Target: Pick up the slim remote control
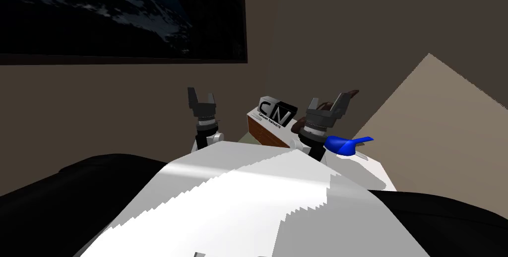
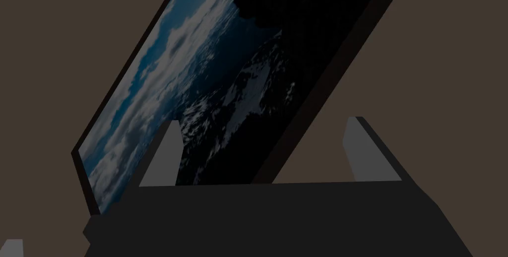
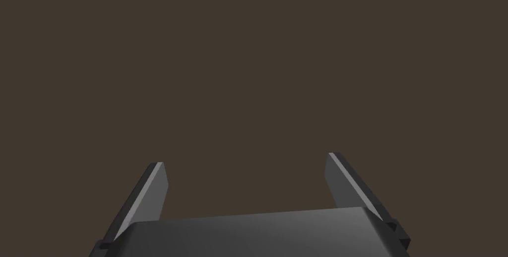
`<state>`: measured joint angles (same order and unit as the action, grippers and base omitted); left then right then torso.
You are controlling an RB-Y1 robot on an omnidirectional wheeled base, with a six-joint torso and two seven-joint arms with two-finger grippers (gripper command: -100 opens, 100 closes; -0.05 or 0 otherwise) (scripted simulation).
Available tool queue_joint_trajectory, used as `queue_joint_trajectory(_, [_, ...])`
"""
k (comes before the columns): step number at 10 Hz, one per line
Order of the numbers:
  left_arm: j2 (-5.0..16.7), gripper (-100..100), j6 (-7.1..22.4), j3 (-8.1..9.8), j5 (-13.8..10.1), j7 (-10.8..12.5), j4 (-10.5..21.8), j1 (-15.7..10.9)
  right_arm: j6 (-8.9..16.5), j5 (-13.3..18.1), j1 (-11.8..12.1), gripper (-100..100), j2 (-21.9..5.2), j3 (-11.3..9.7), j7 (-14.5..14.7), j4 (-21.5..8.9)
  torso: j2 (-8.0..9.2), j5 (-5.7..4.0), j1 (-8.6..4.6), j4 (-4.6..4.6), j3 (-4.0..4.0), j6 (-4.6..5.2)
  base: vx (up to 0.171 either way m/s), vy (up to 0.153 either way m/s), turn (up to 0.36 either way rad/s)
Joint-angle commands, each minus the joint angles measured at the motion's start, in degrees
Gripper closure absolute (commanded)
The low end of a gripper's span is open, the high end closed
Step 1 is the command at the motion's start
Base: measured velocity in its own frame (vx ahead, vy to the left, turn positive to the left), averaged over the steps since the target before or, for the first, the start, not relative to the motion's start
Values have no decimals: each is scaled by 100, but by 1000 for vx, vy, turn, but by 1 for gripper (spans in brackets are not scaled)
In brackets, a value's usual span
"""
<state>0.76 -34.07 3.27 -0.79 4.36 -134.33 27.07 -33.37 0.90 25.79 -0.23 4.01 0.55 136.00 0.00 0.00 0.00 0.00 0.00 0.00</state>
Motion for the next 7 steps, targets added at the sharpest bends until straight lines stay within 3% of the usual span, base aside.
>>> queue_joint_trajectory(1, [244, -100, 143, 61, -5, 16, 93, -138, 0, 0, 0, 0, 0, 0, 0, 0, 0, 0, 0, 0, 0, 0, -17, 16, -103])
queue_joint_trajectory(7, [823, -100, 1025, 373, -41, 109, 699, -964, 0, 0, -1, 0, -1, 0, 0, 0, 13, 5, 22, 3, 7, 2, -43, 47, -141])
